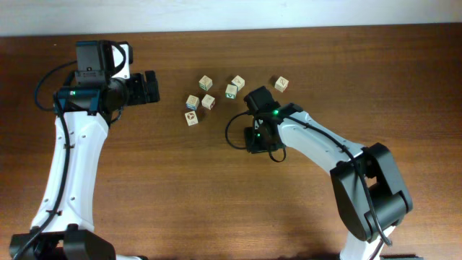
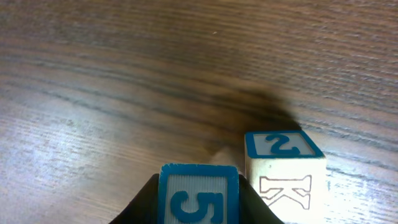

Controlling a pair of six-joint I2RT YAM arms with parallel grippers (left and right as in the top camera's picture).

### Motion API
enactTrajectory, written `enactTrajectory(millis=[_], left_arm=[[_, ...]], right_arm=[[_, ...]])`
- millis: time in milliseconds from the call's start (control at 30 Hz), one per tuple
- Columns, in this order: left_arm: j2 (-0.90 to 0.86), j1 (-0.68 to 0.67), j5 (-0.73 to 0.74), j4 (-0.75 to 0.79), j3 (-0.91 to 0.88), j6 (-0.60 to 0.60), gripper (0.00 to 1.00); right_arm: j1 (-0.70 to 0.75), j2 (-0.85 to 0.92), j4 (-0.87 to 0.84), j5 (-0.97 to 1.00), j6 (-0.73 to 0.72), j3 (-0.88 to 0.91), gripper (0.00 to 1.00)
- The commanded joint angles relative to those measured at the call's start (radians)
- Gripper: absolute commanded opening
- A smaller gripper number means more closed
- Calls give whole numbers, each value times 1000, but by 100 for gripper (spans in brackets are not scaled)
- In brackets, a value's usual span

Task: Rotate 4 blocks

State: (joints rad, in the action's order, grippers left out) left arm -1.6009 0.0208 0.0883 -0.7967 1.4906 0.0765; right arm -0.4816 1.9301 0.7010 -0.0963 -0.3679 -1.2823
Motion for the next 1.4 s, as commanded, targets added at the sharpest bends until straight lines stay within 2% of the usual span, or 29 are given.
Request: enactTrajectory(millis=[0,33,233,333,433,533,600,700,867,967,1000,1067,1167,1267,1333,1367], left_arm=[[-3,0,-7,2,17,14,99],[-3,0,-7,2,17,14,99],[-3,0,-7,2,17,14,99],[-3,0,-7,2,17,14,99],[-3,0,-7,2,17,14,99],[-3,0,-7,2,17,14,99],[-3,0,-7,2,17,14,99],[-3,0,-7,2,17,14,99],[-3,0,-7,2,17,14,99],[-3,0,-7,2,17,14,99],[-3,0,-7,2,17,14,99],[-3,0,-7,2,17,14,99],[-3,0,-7,2,17,14,99],[-3,0,-7,2,17,14,99],[-3,0,-7,2,17,14,99],[-3,0,-7,2,17,14,99]], right_arm=[[31,11,-23,-1,-16,3,24],[38,11,-33,-1,-15,3,25],[38,11,-66,3,-14,3,48],[38,8,-61,-2,-4,-26,51],[38,-3,-45,3,-3,-166,52],[36,26,-348,63,-40,-207,52],[34,107,-515,82,-71,-211,52],[10,224,-549,132,-80,-273,56],[-26,337,-634,191,-86,-277,58],[-29,372,-694,222,-85,-277,56],[-29,372,-691,227,-85,-277,53],[-29,372,-667,263,-81,-277,40],[-29,371,-648,257,-56,-277,34],[-29,305,-561,240,-50,-277,31],[-30,198,-443,235,-48,-277,31],[-30,116,-328,180,-48,-277,31]])
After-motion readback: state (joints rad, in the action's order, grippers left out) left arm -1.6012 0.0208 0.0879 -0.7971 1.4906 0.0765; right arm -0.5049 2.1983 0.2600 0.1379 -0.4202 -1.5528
